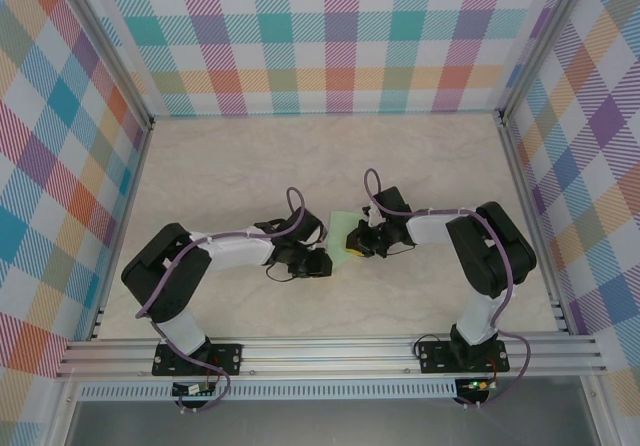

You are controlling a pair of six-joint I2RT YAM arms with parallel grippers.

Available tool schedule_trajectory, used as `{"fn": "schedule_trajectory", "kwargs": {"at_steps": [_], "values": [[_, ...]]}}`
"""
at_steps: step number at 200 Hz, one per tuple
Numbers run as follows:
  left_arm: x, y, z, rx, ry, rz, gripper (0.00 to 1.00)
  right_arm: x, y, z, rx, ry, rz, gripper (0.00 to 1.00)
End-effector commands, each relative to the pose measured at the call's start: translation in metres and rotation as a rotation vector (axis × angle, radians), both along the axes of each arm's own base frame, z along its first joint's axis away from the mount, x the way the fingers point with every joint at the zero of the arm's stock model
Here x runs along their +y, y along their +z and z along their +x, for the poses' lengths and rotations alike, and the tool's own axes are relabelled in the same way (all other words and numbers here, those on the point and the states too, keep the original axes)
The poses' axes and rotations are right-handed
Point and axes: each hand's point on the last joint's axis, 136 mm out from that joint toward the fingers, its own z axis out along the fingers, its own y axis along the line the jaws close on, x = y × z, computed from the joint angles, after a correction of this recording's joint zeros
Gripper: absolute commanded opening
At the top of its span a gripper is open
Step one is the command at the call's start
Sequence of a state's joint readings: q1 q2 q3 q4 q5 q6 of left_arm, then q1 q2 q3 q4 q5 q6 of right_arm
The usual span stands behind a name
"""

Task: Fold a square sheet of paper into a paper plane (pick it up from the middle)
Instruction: Third fold the triangle at the center of the table.

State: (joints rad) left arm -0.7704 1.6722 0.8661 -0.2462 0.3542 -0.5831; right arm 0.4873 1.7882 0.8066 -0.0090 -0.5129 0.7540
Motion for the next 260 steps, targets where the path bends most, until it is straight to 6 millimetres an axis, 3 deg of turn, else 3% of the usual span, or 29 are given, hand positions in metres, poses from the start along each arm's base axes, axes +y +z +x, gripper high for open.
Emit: {"fn": "schedule_trajectory", "kwargs": {"at_steps": [1, 41, 95, 177, 203, 260], "values": [[0.001, 0.022, 0.004, -0.032, 0.008, -0.009, 0.23, -0.029, -0.044, -0.018, 0.087, -0.033, -0.181, 0.10], [-0.023, 0.040, 0.018, -0.048, 0.019, -0.110, 0.25, -0.029, -0.042, -0.017, 0.085, -0.032, -0.181, 0.10], [-0.040, 0.014, 0.026, 0.011, 0.021, -0.128, 0.25, -0.028, -0.043, -0.018, 0.089, -0.031, -0.179, 0.10], [0.004, -0.031, -0.015, 0.110, 0.043, -0.003, 0.24, -0.032, -0.044, -0.020, 0.094, -0.030, -0.200, 0.10], [0.015, -0.033, -0.022, 0.112, 0.047, 0.025, 0.23, -0.032, -0.044, -0.019, 0.093, -0.030, -0.203, 0.10], [0.016, -0.023, -0.026, 0.104, 0.033, 0.007, 0.24, -0.032, -0.044, -0.019, 0.093, -0.031, -0.204, 0.10]]}}
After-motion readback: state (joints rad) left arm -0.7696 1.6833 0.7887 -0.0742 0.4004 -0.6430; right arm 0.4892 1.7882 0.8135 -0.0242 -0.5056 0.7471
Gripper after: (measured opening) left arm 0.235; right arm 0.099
